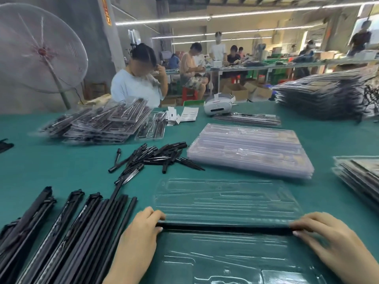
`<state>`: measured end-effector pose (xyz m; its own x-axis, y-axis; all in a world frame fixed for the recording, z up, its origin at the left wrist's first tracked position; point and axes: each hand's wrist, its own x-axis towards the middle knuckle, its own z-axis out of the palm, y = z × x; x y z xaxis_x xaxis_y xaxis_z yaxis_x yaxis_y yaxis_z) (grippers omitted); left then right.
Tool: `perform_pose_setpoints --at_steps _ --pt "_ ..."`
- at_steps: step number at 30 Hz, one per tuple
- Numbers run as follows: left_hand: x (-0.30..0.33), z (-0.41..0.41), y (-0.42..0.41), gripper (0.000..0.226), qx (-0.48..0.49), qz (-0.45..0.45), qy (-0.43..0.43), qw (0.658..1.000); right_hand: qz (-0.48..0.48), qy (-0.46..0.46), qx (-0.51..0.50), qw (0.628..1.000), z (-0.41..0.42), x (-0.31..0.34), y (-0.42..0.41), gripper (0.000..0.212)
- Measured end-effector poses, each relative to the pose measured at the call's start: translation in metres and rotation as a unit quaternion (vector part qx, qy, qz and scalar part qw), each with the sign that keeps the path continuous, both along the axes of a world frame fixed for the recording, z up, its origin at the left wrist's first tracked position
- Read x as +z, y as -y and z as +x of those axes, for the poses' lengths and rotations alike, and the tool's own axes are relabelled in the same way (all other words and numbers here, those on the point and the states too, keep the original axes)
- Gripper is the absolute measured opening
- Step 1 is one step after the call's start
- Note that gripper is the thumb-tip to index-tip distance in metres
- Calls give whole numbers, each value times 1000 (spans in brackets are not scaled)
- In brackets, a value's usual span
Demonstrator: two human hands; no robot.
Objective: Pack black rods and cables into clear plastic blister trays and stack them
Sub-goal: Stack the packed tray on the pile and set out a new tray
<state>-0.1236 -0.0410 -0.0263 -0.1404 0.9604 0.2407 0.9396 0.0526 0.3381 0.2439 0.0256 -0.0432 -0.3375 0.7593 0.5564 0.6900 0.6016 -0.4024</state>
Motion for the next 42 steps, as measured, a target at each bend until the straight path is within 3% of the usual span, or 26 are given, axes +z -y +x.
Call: perform_pose_setpoints --at_steps 4,9,14,17,19,29,33,36,40,42 --pt "4 -3 3 21 11 10 -29 999 8 -12 -21 1000 -5 -5 1 60" --pt "3 -13 6 32 48 5 -9 999 39 -14 -11 999 -5 -9 -3 54" --pt "0 -15 9 34 48 1 -6 999 48 45 12 998 1 -21 -9 49" --pt "5 -12 8 33 1 19 -63 998 32 82 19 996 5 -27 -10 47" --pt "11 -3 7 32 -13 -25 -131 991 20 93 24 995 6 -27 -11 43" --pt "32 -33 -2 32 27 -105 -73 991 -2 61 7 998 1 -30 -7 40" --pt "40 -50 -58 27 28 -120 -61 991 10 58 4 998 -3 -31 -7 40" --pt "30 -51 -118 36 1 -137 -7 991 37 56 1 998 -10 -27 -9 47" --pt "8 -40 -174 49 35 -172 77 981 73 42 -12 996 -15 -20 -9 57" --pt "-1 -36 -186 51 63 -193 63 977 94 44 -17 994 -17 -19 -9 61"
